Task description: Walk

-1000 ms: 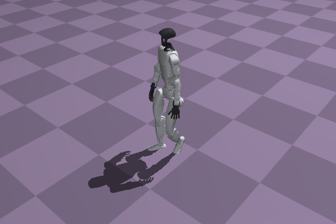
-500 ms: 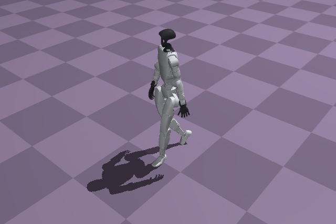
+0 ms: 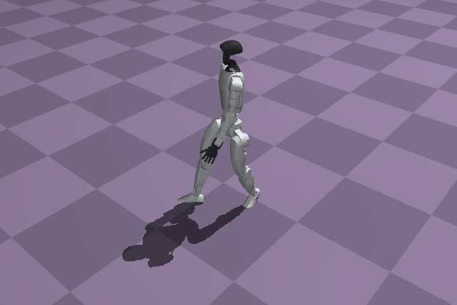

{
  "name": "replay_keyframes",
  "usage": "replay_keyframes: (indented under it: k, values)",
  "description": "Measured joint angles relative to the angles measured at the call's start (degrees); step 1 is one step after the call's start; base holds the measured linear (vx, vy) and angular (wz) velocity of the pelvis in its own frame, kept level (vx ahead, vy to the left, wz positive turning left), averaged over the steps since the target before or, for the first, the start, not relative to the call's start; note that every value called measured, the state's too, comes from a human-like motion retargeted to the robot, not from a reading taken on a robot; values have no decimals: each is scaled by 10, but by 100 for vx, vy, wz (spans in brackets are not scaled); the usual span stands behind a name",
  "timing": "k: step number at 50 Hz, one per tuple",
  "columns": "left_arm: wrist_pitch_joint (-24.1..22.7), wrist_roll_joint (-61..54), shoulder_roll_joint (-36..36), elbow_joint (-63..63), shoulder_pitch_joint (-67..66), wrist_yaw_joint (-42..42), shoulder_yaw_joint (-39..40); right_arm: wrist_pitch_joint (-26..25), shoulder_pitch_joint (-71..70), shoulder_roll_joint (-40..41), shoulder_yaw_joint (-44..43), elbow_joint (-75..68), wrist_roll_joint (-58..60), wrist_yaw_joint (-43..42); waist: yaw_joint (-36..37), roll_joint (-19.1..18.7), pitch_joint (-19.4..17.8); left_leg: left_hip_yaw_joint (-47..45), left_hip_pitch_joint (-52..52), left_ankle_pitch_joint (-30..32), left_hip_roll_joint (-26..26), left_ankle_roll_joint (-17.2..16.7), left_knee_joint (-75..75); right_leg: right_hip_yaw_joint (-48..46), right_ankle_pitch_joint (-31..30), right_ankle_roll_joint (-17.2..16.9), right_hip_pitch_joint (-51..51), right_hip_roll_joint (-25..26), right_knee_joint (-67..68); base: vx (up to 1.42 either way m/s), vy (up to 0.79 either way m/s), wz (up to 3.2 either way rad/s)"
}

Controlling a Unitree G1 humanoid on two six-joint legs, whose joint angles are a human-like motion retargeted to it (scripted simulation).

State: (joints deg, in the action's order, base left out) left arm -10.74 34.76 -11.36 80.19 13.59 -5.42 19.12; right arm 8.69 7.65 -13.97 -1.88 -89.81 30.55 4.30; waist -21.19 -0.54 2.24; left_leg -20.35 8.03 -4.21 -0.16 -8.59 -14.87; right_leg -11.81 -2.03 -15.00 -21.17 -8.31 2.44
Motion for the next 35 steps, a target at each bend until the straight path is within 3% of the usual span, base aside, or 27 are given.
replay_keyframes:
  k: [3, 5, 7, 10, 15, 21, 24, 27, 30, 31, 35]
  values:
    - [6, 12, 14, 8, -36, 11, 13, 1, -22, 15, 4, -3, -3, -5, -14, 11, -4, -7, -16, 169, -15, -34, -100, -30, 8, 24, 31, -24, 32, 85, -11, 64]
    - [11, 17, 16, 18, -57, 16, 26, 7, -43, 27, 19, -2, -8, -11, -8, 27, -7, -58, -50, 219, 4, -54, -216, -43, 26, 52, 60, -27, 35, 82, -26, 2]
    - [18, 21, 19, 25, -79, 19, 35, 12, -64, 37, 35, 1, -9, -13, 9, 41, -3, -97, -92, 250, 32, -26, -316, -69, 43, 63, 89, -34, 31, 74, -22, -15]
    - [21, 25, 28, 23, -117, 22, 58, 13, -106, 52, 56, 13, 5, -14, 17, 41, -3, -119, -155, 145, 80, 15, -398, -80, 61, 81, 119, -15, 25, 77, -17, 22]
    - [20, 20, 43, 17, -190, 26, 89, 28, -172, 64, 90, 49, 16, -30, 51, 37, -9, -71, -271, 68, 70, 12, -336, -85, 86, 102, 167, 15, 4, 66, -4, -21]
    - [33, 29, 36, 29, -259, 36, 110, 50, -232, 79, 87, 86, 0, -36, 83, 17, -21, -15, -345, 47, 76, 94, -60, -84, 131, 136, 217, 72, 5, 64, -2, -8]
    - [46, 33, 28, 48, -277, 39, 122, 55, -249, 78, 79, 94, -10, -36, 88, 8, -26, -4, -355, 56, 80, 100, 94, -82, 147, 145, 245, 94, 9, 71, 2, 17]
    - [53, 32, 27, 58, -298, 40, 135, 55, -253, 74, 77, 92, -12, -34, 100, 16, -14, -70, -356, 35, 81, 94, 169, -73, 143, 144, 266, 95, 14, 88, 3, -26]
    - [57, 26, 28, 63, -314, 36, 145, 49, -244, 67, 77, 85, -4, -28, 112, 24, -9, -73, -344, 32, 58, 143, 139, -42, 114, 144, 287, 102, 29, 89, 8, -56]
    - [59, 25, 28, 65, -318, 36, 148, 46, -238, 64, 79, 81, 0, -26, 116, 25, -4, -70, -344, 39, 51, 145, 129, -33, 92, 141, 292, 107, 35, 84, 8, -71]
    - [69, 23, 21, 82, -320, 32, 151, 32, -189, 50, 89, 64, 15, -22, 118, 26, 21, -25, -345, 46, 49, 145, 79, -15, -70, 116, 296, 116, 97, 99, 10, -64]
